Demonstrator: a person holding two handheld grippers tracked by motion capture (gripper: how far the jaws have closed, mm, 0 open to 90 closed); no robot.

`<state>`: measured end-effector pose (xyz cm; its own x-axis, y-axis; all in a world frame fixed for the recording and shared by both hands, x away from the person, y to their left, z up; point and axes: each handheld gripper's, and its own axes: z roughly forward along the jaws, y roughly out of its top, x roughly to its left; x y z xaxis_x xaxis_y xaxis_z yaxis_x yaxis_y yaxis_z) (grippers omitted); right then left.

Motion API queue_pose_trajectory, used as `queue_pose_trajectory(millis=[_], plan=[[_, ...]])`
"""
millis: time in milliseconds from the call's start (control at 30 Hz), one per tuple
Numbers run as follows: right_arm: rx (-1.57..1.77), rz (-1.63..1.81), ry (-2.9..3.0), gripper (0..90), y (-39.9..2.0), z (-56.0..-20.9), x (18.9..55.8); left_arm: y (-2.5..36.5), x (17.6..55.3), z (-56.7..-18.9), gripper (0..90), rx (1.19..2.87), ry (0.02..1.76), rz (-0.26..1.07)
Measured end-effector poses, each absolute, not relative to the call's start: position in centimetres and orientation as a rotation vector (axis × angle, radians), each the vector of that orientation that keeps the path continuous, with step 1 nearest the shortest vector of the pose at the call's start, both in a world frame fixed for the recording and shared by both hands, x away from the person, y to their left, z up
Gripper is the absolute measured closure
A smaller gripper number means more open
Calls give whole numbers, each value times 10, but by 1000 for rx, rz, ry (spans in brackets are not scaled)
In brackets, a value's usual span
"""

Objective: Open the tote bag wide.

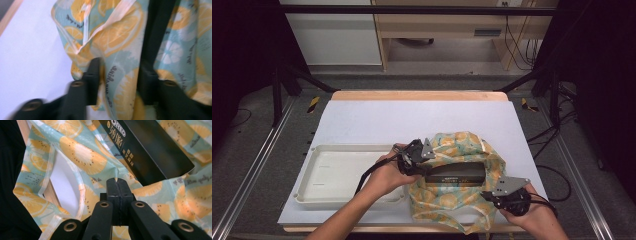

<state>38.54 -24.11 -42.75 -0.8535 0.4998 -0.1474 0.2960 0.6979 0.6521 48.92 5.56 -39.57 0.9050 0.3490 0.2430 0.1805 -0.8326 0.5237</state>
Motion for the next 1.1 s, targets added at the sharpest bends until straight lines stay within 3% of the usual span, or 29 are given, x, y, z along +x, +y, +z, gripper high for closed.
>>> queue_pose_trajectory(millis=[67, 133, 200, 433, 1100], plan=[[630, 920, 2595, 900, -241, -428, 385, 56, 491, -398, 693, 2580, 392, 454], [633, 917, 2599, 900, -242, -431, 384, 56, 497, -400, 831, 2587, 422, 448], [643, 908, 2606, 900, -243, -434, 383, 55, 500, -401, 888, 2588, 430, 467], [674, 870, 2636, 900, -246, -445, 381, 55, 518, -406, 898, 2519, 526, 547], [771, 796, 2663, 900, -259, -456, 379, 55, 550, -428, 899, 2569, 622, 456]])
